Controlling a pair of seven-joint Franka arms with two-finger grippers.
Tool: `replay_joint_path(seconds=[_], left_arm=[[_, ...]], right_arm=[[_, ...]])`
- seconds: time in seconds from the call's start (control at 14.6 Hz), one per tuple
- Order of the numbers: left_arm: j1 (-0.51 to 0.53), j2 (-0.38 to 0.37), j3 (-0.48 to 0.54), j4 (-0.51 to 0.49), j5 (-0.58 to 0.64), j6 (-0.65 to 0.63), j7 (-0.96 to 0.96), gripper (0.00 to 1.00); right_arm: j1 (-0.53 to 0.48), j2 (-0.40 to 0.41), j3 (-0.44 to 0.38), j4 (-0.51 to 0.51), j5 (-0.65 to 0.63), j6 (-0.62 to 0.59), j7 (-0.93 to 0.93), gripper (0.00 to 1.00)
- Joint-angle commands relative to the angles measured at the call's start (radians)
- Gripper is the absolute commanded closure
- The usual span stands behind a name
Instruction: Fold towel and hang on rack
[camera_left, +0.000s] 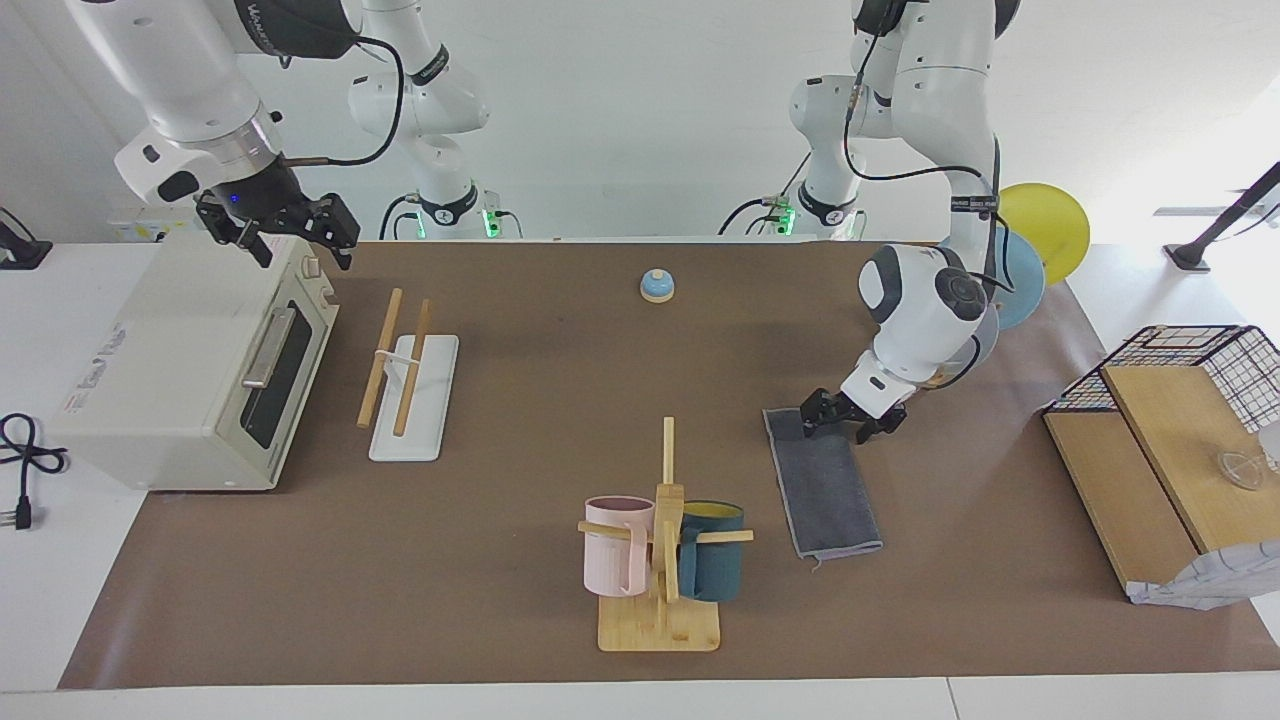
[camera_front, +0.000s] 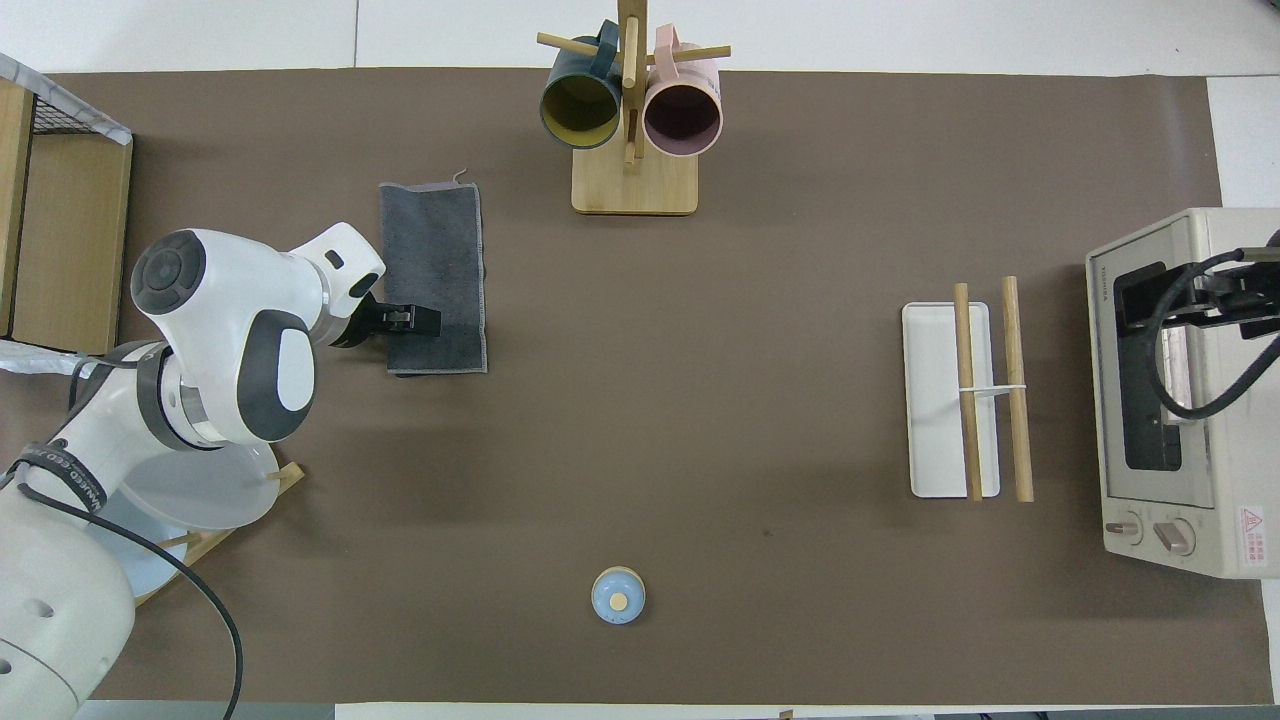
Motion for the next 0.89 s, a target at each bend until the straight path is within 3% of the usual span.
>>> replay_joint_path(seconds=[0.0,0.82], left_arm=[[0.006,0.011,-0.004,0.019,-0.024,-0.004,0.028,0.08],[0.001,0.004,0.000,0.016,-0.021,-0.082,0.028,0.42]], right_arm=[[-0.004,-0.020,0.004,-0.019,0.015,0.003,-0.015,0.00],[-0.001,-0.023,0.004,-0.023,0.015,0.001,-0.021,0.00]])
